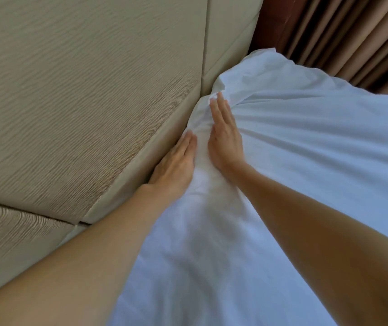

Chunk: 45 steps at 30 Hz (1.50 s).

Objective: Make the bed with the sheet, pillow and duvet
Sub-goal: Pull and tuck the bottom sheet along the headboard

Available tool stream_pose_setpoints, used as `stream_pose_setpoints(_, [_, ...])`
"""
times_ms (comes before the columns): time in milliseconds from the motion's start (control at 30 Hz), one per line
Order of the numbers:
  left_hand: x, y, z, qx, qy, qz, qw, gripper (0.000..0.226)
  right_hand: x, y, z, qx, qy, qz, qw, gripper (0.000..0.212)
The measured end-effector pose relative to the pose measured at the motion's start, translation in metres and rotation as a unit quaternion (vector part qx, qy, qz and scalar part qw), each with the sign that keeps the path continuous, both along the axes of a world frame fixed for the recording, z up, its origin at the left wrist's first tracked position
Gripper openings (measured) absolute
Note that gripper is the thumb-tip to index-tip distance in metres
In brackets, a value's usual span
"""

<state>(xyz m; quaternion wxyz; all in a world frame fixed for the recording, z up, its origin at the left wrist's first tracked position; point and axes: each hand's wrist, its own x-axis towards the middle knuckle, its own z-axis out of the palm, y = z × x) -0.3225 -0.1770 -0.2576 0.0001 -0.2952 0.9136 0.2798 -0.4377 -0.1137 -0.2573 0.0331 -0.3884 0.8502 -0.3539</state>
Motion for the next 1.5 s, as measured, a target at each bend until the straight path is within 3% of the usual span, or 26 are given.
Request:
stream_pose_setpoints(167, [-0.023,-0.005,-0.002,-0.021,-0.049,-0.064,0.997,0.053,-0.031,-0.005,0.001,0.229,0.103,0.093,0.964,0.048])
stream_pose_setpoints(367, [-0.047,-0.017,0.006,0.092,-0.039,0.008,0.995,0.052,-0.058,-0.015,0.004,0.282,0.142,0.137,0.939,0.045])
stream_pose_setpoints(567, [-0.072,-0.021,0.008,0.136,-0.069,0.091,0.984,0.037,-0.073,-0.038,0.008,0.329,0.171,0.136,0.919,0.044])
stream_pose_setpoints(633, [-0.073,-0.018,0.011,0.107,-0.075,0.087,0.988,0.033,-0.073,-0.035,0.006,0.306,0.145,0.139,0.931,0.044])
stream_pose_setpoints(700, [-0.067,-0.009,0.008,0.029,-0.045,0.067,0.996,0.031,-0.067,-0.025,0.003,0.199,0.077,0.109,0.971,0.048])
stream_pose_setpoints(767, [-0.062,-0.003,0.002,-0.021,-0.013,0.054,0.998,0.031,-0.056,-0.008,0.002,0.024,-0.009,-0.009,1.000,0.052])
stream_pose_setpoints(833, [-0.059,-0.001,-0.007,-0.082,0.039,0.029,0.995,0.038,-0.047,0.011,0.003,-0.081,-0.053,-0.145,0.985,0.045])
stream_pose_setpoints(867, [-0.060,-0.002,-0.011,-0.105,0.104,0.005,0.989,0.043,-0.047,0.020,0.005,-0.092,-0.067,-0.184,0.976,0.041])
stream_pose_setpoints(933, [-0.063,-0.007,-0.016,-0.171,0.130,-0.064,0.975,0.046,-0.054,0.036,0.008,-0.073,-0.066,-0.197,0.976,0.039])
stream_pose_setpoints(1067, [-0.064,-0.010,0.000,-0.116,-0.026,-0.065,0.991,0.052,-0.081,0.090,0.005,0.063,0.039,-0.218,0.973,0.042])
stream_pose_setpoints(1200, [-0.076,-0.003,0.021,-0.126,-0.086,-0.039,0.988,0.057,-0.078,0.132,-0.002,0.120,0.042,-0.315,0.940,0.044])
stream_pose_setpoints(1400, [-0.144,0.034,0.040,-0.145,-0.015,-0.139,0.980,0.051,-0.082,0.127,-0.018,0.004,-0.008,-0.402,0.916,0.060])
stream_pose_setpoints(1500, [-0.170,0.056,0.023,-0.149,-0.078,-0.185,0.968,0.054,-0.095,0.129,-0.030,-0.021,-0.015,-0.410,0.912,0.071])
